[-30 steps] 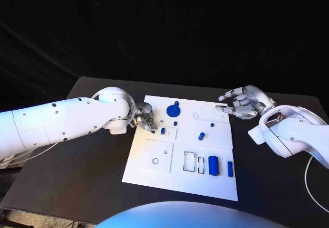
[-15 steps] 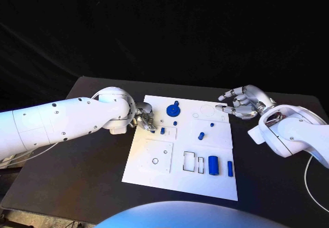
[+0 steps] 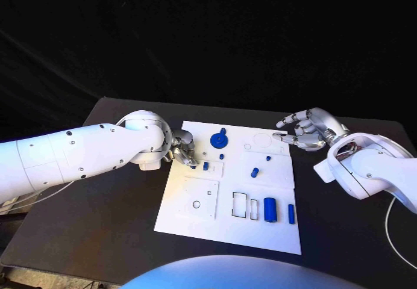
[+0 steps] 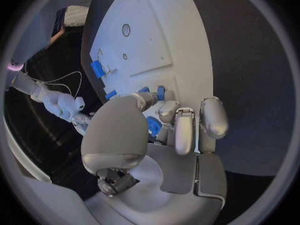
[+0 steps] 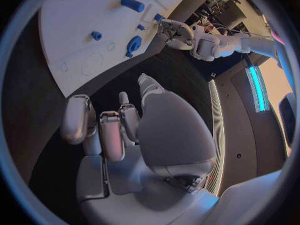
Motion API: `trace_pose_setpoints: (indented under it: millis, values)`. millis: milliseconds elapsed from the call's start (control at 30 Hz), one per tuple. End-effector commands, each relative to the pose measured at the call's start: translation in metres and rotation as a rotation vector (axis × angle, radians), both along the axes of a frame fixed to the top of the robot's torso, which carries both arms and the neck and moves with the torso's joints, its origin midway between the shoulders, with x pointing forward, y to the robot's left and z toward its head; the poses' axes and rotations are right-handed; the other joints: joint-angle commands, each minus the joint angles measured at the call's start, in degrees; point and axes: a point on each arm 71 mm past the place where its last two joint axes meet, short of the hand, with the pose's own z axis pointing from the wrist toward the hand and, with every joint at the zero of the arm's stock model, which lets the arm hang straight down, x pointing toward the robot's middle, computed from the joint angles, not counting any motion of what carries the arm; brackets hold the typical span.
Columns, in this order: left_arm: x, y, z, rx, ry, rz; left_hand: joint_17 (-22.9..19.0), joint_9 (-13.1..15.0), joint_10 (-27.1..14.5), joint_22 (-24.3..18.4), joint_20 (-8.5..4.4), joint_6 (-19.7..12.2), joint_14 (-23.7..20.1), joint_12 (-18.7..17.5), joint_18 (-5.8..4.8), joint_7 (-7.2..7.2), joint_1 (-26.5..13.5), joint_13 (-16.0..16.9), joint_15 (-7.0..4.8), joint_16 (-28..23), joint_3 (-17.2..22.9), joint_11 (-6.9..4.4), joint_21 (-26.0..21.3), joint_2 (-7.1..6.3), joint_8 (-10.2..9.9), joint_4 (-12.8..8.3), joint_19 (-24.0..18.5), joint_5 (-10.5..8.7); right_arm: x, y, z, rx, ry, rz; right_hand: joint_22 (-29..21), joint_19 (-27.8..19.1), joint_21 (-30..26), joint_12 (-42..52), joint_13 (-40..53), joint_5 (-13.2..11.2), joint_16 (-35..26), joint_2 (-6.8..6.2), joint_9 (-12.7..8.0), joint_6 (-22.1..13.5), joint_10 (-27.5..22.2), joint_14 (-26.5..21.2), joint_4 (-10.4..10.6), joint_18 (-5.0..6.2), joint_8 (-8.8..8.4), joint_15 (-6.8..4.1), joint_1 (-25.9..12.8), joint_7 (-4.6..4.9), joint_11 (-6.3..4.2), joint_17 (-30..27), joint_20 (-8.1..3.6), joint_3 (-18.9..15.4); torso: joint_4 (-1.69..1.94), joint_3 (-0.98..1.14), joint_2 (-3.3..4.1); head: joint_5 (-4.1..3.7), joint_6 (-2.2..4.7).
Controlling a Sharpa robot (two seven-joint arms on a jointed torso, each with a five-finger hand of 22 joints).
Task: Assemble the parts on the task board
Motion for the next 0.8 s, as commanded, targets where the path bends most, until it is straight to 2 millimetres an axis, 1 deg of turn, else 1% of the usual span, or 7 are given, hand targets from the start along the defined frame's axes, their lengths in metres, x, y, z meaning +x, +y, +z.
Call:
trace_pose_setpoints:
  millis: [33,133,333,367,567,800]
  values:
    - [-0.0038,-0.0050,-0.0041,-0.009,0.039,-0.021,5.3,0.1,0.5,0.0,-0.15,1.4,3.6,0.1,-1.13,-1.34,-1.6,-0.1,-0.55,0.2,1.7,-0.01,0.1,-0.52,0.0,-1.3,0.4,0.03,-0.0004,0.0005,0.0005,-0.004,-0.012,0.004,0.5,-0.3,-0.2,-0.2,1.6,-0.1,-0.3,0.10,-0.1,-0.1,-0.4,3.1,-0.1,1.14,0.26,-0.43,-0.5,-0.08,-0.09,1.8,0.00,0.3,-0.01,0.03,-0.02,-0.06,-0.12]
    - [-0.0037,-0.0049,-0.0044,-0.008,0.041,-0.021,5.3,0.0,0.5,0.0,-0.21,1.6,3.6,0.1,-1.11,-1.41,-2.4,-0.1,-0.62,0.2,1.1,-0.07,0.1,-0.82,0.0,-0.7,0.4,0.02,-0.0004,0.0006,0.0006,-0.004,-0.013,0.005,0.5,-0.3,-0.2,-0.2,1.6,-0.1,-0.3,0.10,-0.1,-0.1,-0.4,3.1,-0.1,1.14,0.26,-0.43,-0.5,-0.08,-0.09,1.8,0.00,0.3,0.00,0.05,-0.02,-0.07,-0.16]
    - [-0.0034,-0.0045,-0.0050,-0.006,0.044,-0.020,5.3,0.0,0.5,0.0,-0.29,1.8,3.6,0.0,-1.12,-1.47,-3.9,-0.1,-0.70,0.2,0.1,-0.13,0.1,-1.23,-0.1,0.2,0.4,-0.01,-0.0002,0.0008,0.0005,-0.003,-0.013,0.005,0.5,-0.3,-0.2,-0.2,1.6,-0.1,-0.3,0.10,-0.1,-0.1,-0.4,3.1,-0.1,1.14,0.26,-0.43,-0.5,-0.08,-0.09,1.8,0.00,0.3,0.02,0.01,-0.01,-0.09,-0.20]
    - [-0.0033,-0.0045,-0.0051,-0.005,0.044,-0.020,5.3,0.0,0.5,-0.1,-0.30,1.9,3.6,0.0,-1.10,-1.48,-4.1,-0.1,-0.71,0.2,-0.1,-0.13,0.0,-1.27,-0.1,0.2,0.3,-0.01,-0.0002,0.0008,0.0005,-0.002,-0.013,0.005,0.5,-0.3,-0.2,-0.2,1.6,-0.1,-0.3,0.10,-0.1,-0.1,-0.4,3.1,-0.1,1.14,0.26,-0.43,-0.5,-0.08,-0.09,1.8,0.00,0.3,0.01,0.03,0.00,-0.09,-0.20]
    - [-0.0029,-0.0044,-0.0054,-0.003,0.045,-0.020,5.3,0.0,0.4,-0.1,-0.35,2.1,3.6,0.0,-1.11,-1.48,-5.5,-0.1,-0.74,0.2,-1.3,-0.14,0.0,-1.43,-0.3,0.5,0.4,0.01,-0.0003,0.0008,0.0007,0.000,-0.015,0.005,0.4,-0.4,-0.4,-0.3,1.5,-0.1,-0.3,0.10,-0.1,-0.2,-0.4,3.1,0.0,1.18,0.29,-0.43,-0.7,-0.08,-0.09,1.6,0.00,0.3,-0.03,-0.01,0.01,-0.13,-0.24]
    - [-0.0026,-0.0035,-0.0061,0.003,0.050,-0.020,5.3,-0.2,0.3,-0.2,-0.36,2.4,3.6,-0.1,-1.09,-1.43,-7.8,-0.2,-0.73,0.2,-3.4,-0.10,-0.1,-1.39,-0.5,0.6,0.3,0.00,-0.0005,0.0005,0.0009,0.002,-0.017,0.004,0.3,-0.5,-0.6,-0.4,1.4,-0.1,-0.4,0.09,-0.1,-0.2,-0.5,3.1,0.0,1.22,0.30,-0.43,-0.8,-0.08,-0.09,1.5,-0.01,0.3,0.01,-0.03,-0.02,-0.23,-0.17]
